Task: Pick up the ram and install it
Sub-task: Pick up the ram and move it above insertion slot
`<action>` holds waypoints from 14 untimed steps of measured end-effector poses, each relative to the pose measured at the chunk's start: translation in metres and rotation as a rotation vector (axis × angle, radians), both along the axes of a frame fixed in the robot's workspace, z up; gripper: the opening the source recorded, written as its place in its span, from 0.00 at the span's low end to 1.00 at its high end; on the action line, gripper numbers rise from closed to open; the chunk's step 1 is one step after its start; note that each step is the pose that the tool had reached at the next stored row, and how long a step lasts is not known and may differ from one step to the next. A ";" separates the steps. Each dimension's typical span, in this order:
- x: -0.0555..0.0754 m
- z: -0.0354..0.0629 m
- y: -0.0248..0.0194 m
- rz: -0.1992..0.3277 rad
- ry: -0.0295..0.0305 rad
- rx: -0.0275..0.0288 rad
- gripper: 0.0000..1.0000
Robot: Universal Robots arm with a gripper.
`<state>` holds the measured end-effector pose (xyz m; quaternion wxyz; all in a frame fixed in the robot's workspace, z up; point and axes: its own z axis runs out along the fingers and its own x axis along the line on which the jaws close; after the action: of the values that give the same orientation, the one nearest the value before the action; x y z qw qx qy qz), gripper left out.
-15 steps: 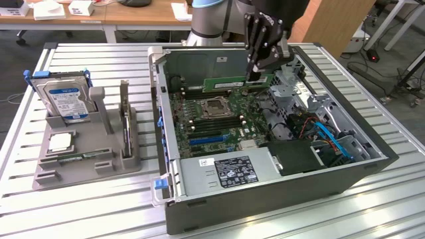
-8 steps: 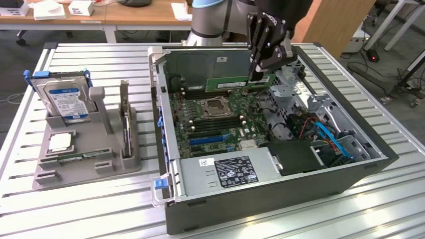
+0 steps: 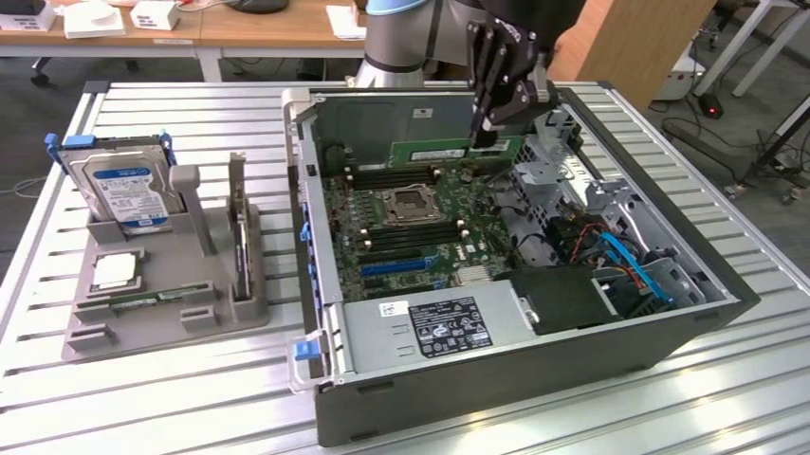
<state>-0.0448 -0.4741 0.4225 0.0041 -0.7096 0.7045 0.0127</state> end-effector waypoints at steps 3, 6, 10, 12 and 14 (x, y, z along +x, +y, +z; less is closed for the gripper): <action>0.000 -0.0006 0.0031 -0.006 -0.0001 0.0000 0.11; 0.000 -0.0014 0.0054 -0.015 0.0000 0.0001 0.11; 0.000 -0.0025 0.0083 -0.027 -0.0001 0.0001 0.11; 0.000 -0.0032 0.0104 -0.033 0.0000 0.0002 0.11; 0.000 -0.0037 0.0132 -0.037 0.0000 0.0001 0.11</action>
<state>-0.0448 -0.4609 0.4188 0.0043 -0.6964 0.7176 0.0126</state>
